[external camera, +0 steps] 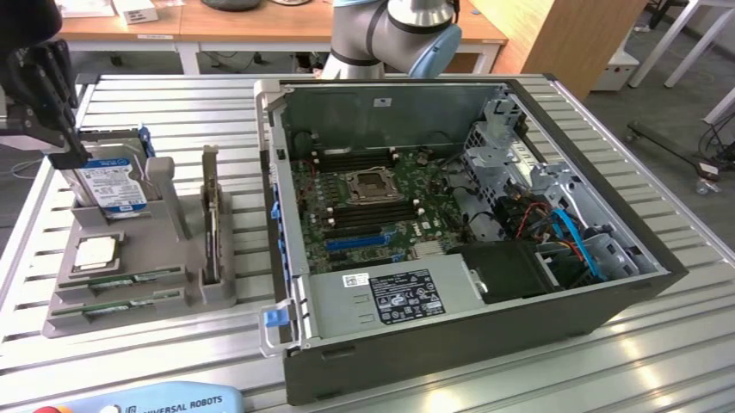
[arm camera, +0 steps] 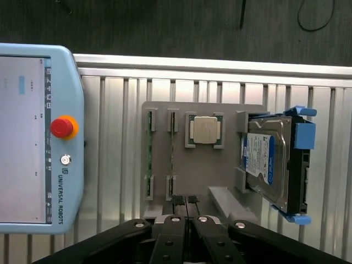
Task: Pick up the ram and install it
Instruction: 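Pick up the ram and move it above insertion slot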
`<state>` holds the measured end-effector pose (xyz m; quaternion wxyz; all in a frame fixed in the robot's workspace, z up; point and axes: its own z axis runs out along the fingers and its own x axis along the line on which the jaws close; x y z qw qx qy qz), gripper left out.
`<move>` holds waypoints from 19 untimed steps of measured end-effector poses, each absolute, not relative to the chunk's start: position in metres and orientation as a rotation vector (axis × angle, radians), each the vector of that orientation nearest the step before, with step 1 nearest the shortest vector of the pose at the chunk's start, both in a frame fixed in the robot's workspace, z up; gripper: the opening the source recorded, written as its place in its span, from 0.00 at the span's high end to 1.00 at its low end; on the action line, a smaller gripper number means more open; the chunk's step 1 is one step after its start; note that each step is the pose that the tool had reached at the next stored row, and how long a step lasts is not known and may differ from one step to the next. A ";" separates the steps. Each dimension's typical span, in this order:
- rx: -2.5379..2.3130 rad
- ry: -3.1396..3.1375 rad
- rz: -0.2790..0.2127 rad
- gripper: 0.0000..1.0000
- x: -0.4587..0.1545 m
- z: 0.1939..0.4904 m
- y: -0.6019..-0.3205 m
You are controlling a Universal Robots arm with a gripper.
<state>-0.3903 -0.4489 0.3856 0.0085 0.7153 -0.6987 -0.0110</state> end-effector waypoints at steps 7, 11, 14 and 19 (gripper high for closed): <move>2.273 -2.143 -0.034 0.90 -0.390 0.385 -0.449; 2.285 -2.130 -0.034 0.90 -0.390 0.385 -0.449; 2.286 -2.130 -0.034 0.90 -0.390 0.384 -0.449; 2.276 -2.141 -0.034 0.90 -0.390 0.383 -0.449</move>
